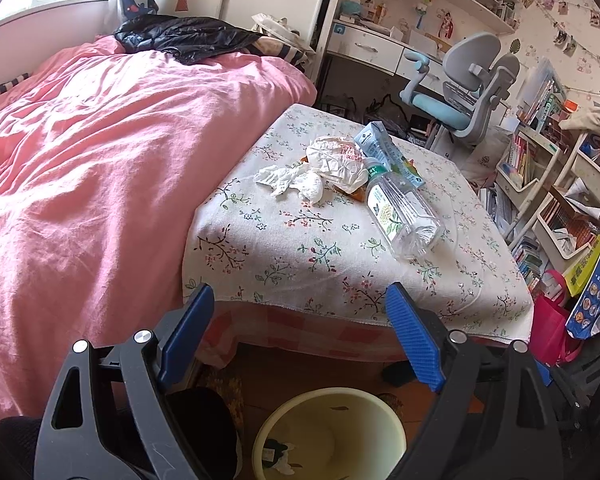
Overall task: Collect trash
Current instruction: 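Raise both open grippers from the yellow bin back toward the table, then grasp the clear plastic bottle with the right gripper while the left grasps a white tissue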
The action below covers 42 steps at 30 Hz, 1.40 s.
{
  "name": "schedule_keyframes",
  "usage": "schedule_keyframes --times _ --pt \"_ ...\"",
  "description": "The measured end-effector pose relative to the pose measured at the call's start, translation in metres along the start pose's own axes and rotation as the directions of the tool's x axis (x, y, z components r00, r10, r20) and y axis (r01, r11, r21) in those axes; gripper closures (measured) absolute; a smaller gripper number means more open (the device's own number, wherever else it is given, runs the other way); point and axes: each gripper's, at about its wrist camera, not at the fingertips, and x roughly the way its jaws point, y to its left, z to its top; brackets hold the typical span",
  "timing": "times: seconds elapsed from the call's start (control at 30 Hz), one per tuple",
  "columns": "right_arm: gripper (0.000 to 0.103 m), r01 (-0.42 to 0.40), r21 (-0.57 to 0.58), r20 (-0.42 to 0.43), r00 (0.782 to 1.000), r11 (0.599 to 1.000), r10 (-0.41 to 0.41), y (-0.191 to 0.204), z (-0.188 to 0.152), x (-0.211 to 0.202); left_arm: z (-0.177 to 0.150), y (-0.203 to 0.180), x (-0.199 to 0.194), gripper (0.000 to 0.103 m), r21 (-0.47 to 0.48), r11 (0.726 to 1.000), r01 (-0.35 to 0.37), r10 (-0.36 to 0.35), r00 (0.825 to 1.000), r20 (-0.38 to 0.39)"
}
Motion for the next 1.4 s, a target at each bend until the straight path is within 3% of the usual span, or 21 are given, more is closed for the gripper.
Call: schedule_keyframes --times 0.43,0.77,1.0,1.23,1.4 --pt "0.018 -0.002 -0.007 -0.004 1.0 1.0 0.002 0.004 0.003 0.002 0.003 0.002 0.003 0.019 -0.018 1.0 0.005 -0.006 1.0 -0.007" --pt "0.015 0.002 -0.062 0.058 0.998 0.998 0.001 0.004 0.053 -0.002 0.059 0.021 0.016 0.019 -0.077 0.997 0.005 -0.003 1.0 0.029" --pt "0.014 0.0 -0.101 -0.026 1.0 0.995 -0.003 0.004 0.095 0.046 0.096 0.009 0.076 0.019 0.059 0.998 -0.022 0.026 0.998 -0.061" --pt "0.014 0.021 -0.152 -0.117 0.992 0.988 -0.039 0.012 0.119 0.107 0.112 -0.01 0.152 0.019 0.22 0.975 -0.01 0.049 0.984 -0.172" --pt "0.014 0.09 -0.215 -0.145 0.982 0.972 -0.122 0.014 0.13 0.143 0.12 -0.005 0.193 0.019 0.209 0.978 -0.019 0.065 0.974 -0.216"
